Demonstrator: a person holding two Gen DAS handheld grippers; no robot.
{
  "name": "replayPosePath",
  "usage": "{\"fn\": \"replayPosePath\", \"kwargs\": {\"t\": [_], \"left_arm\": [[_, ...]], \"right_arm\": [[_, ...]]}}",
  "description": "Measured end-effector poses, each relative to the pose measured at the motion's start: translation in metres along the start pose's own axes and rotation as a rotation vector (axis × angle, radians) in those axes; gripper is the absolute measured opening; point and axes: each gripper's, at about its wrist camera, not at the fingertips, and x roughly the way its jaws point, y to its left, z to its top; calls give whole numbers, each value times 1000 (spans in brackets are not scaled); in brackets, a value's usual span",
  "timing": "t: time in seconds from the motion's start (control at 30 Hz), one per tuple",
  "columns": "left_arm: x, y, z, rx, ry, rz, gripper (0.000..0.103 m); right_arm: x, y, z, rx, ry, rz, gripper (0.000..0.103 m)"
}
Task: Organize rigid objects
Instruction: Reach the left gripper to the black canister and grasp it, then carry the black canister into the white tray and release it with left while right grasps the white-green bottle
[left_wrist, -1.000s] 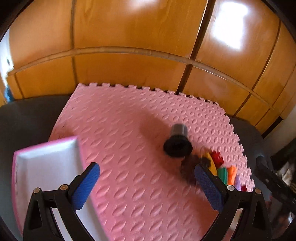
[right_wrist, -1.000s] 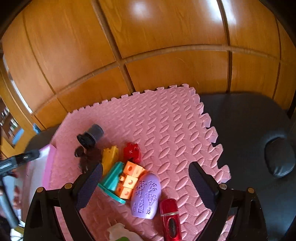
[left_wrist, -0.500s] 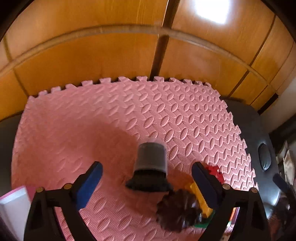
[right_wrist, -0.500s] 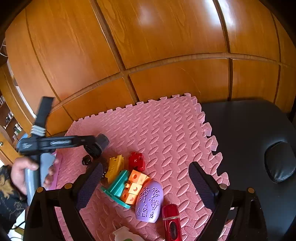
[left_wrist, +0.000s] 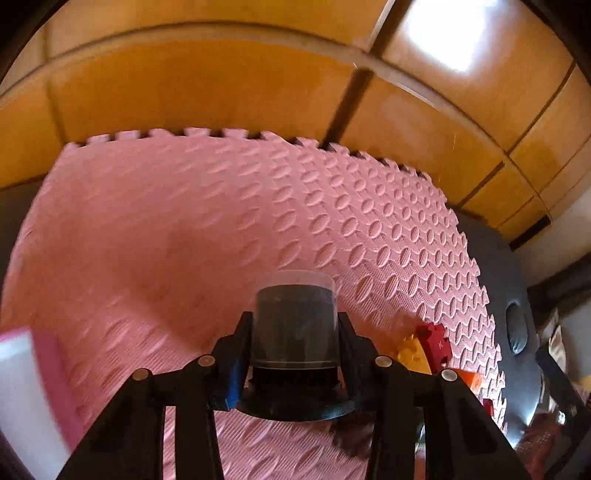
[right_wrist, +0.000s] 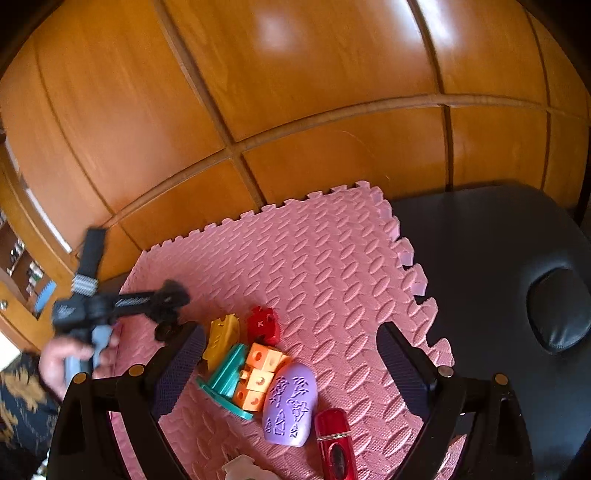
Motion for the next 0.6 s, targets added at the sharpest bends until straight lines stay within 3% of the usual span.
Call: {"fn": "replayPosePath", "kwargs": {"t": [0.2,0.33,0.6], "left_arm": [[-49,5,-29,39,-91,32,43],[-85,2,-59,63,-136,8,43],[-123,13,-126,23,-146,-33,43]], "right_arm": [[7,-13,0,52,33,-8,95],[16,-12,-3,34,81,-2,95],[9,17,-18,-56,195,147,90]]}}
